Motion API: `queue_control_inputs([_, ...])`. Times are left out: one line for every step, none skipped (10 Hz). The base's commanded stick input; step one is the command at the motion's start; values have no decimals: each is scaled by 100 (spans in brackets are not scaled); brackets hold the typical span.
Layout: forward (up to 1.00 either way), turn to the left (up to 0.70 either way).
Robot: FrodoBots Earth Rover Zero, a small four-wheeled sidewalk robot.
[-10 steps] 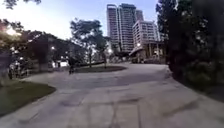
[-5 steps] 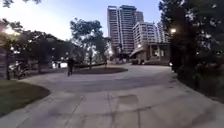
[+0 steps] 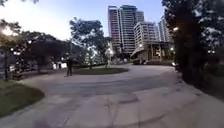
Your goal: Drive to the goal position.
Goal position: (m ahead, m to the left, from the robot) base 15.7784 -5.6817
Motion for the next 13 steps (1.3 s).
queue_control_inputs([70, 0])
queue_control_inputs([70, 0])
queue_control_inputs([70, 0])
queue_control_inputs([70, 0])
queue_control_inputs([70, 0])
queue_control_inputs([70, 0])
queue_control_inputs([70, 0])
queue_control_inputs([70, 0])
queue_control_inputs([70, 0])
queue_control_inputs([70, -8])
queue_control_inputs([70, -16])
queue_control_inputs([70, -25])
queue_control_inputs([70, -34])
